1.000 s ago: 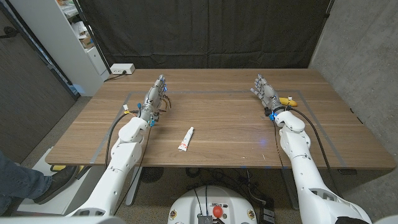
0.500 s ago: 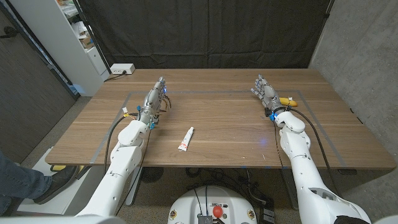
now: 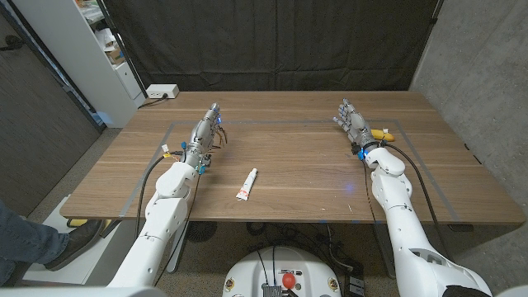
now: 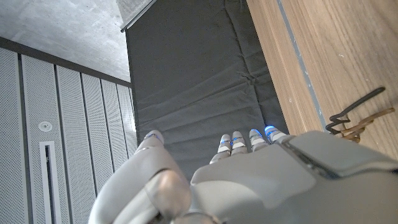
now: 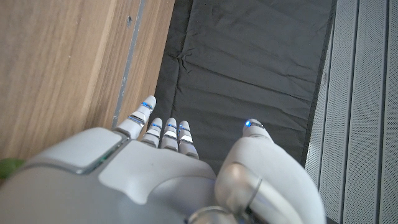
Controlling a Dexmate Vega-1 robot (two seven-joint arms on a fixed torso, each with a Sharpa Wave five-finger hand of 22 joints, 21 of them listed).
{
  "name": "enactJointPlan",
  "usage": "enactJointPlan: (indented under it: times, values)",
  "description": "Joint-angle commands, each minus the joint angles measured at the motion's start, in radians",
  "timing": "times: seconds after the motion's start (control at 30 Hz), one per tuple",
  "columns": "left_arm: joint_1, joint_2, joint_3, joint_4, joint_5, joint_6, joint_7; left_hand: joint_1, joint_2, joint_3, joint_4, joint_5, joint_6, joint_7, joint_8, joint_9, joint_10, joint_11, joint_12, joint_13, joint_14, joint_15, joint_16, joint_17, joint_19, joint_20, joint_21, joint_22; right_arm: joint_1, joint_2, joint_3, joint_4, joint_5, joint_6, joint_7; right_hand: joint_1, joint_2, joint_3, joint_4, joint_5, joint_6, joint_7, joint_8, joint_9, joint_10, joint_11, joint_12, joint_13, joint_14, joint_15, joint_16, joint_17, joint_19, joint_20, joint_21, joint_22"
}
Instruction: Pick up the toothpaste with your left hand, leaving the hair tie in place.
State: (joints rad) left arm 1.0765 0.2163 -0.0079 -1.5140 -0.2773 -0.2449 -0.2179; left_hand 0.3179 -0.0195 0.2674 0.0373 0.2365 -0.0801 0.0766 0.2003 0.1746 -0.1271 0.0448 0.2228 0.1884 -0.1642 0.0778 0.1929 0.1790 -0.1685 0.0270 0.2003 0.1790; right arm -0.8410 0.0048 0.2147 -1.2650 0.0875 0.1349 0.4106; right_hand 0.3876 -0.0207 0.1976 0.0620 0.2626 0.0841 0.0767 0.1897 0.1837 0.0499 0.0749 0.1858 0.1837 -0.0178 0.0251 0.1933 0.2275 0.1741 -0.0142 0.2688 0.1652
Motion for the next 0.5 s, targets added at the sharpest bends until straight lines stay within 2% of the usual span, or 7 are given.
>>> enactJointPlan:
  times: [0.03,0.5]
  values:
    - [0.039,0.015,0.012,-0.073,0.054,0.005,0.025,0.003,0.009,0.002,-0.004,-0.004,0.008,0.006,0.002,0.004,0.003,0.002,0.005,0.005,0.004,-0.002,0.008,0.004,-0.062,0.006,0.005,0.004,0.008,-0.001,0.004,0.01,0.002,0.004,0.006,0.003,0.009,0.003,-0.003,0.004,0.007,0.002,0.005,0.004,0.002,0.005,0.009,0.005,0.001,0.001,0.007,0.002,0.01,0.002,-0.003,0.003]
    - [0.085,0.006,0.011,-0.098,0.066,-0.024,0.039,0.007,0.015,0.005,-0.009,-0.009,0.014,0.007,0.001,0.005,0.008,0.003,0.005,0.005,0.008,-0.001,0.006,0.004,-0.064,0.009,0.004,0.004,0.008,0.0,0.01,0.022,0.007,0.012,0.014,0.002,0.01,0.002,-0.004,0.004,0.007,0.002,0.005,0.004,0.002,0.002,0.009,0.005,0.001,0.003,0.007,0.0,0.013,0.002,-0.009,0.003]
